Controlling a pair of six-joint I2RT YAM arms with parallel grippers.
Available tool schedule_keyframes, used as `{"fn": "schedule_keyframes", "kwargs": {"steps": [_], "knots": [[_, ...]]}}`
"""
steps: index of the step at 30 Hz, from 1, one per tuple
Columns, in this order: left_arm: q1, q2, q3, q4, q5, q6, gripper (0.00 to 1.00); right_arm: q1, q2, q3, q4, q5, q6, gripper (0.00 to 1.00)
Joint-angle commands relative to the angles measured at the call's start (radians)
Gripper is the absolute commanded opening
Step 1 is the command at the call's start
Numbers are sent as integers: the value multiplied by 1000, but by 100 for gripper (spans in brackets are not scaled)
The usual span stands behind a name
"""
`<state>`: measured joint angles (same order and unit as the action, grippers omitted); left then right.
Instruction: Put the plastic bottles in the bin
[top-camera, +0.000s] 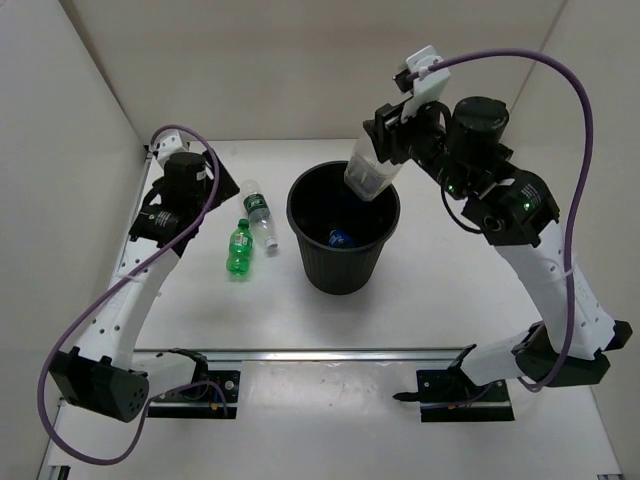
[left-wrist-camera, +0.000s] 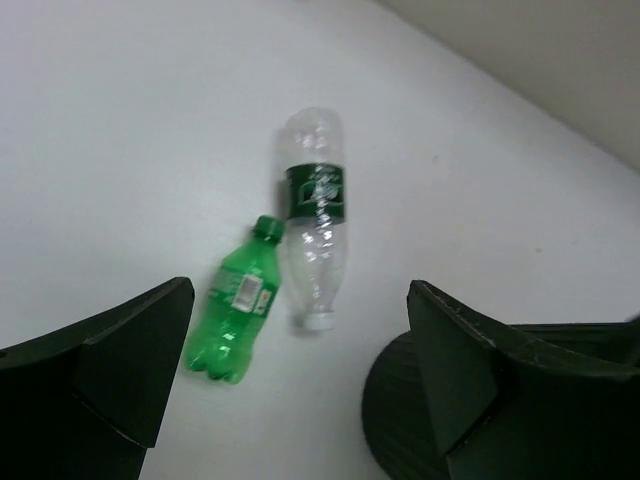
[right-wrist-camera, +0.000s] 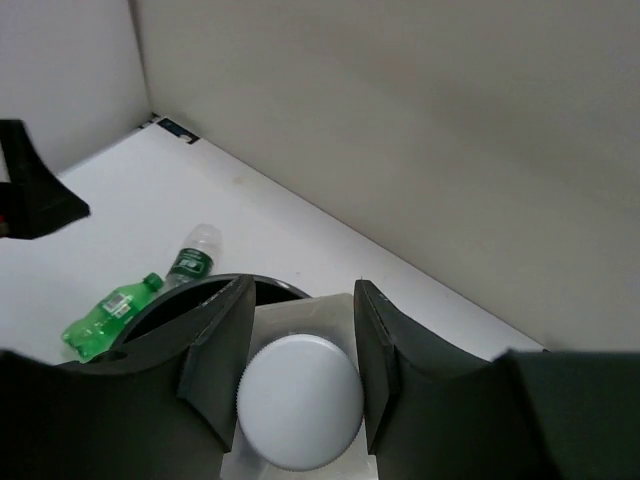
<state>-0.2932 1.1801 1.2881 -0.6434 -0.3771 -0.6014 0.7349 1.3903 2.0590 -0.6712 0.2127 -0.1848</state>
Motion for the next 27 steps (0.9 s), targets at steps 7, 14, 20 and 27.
{"fn": "schedule_keyframes", "kwargs": {"steps": [7, 14, 20, 27], "knots": [[48, 62, -150, -96, 153, 19, 99, -61, -111, -196, 119, -169, 93, 0], [14, 167, -170, -104, 176, 57, 99, -181, -166, -343, 179, -389, 182, 63], [13, 251, -181, -88, 170, 64, 99, -232, -189, -372, 212, -444, 179, 99], [34, 358, -213, -27, 204, 63, 99, -429, -272, -491, 202, -521, 263, 99]]}}
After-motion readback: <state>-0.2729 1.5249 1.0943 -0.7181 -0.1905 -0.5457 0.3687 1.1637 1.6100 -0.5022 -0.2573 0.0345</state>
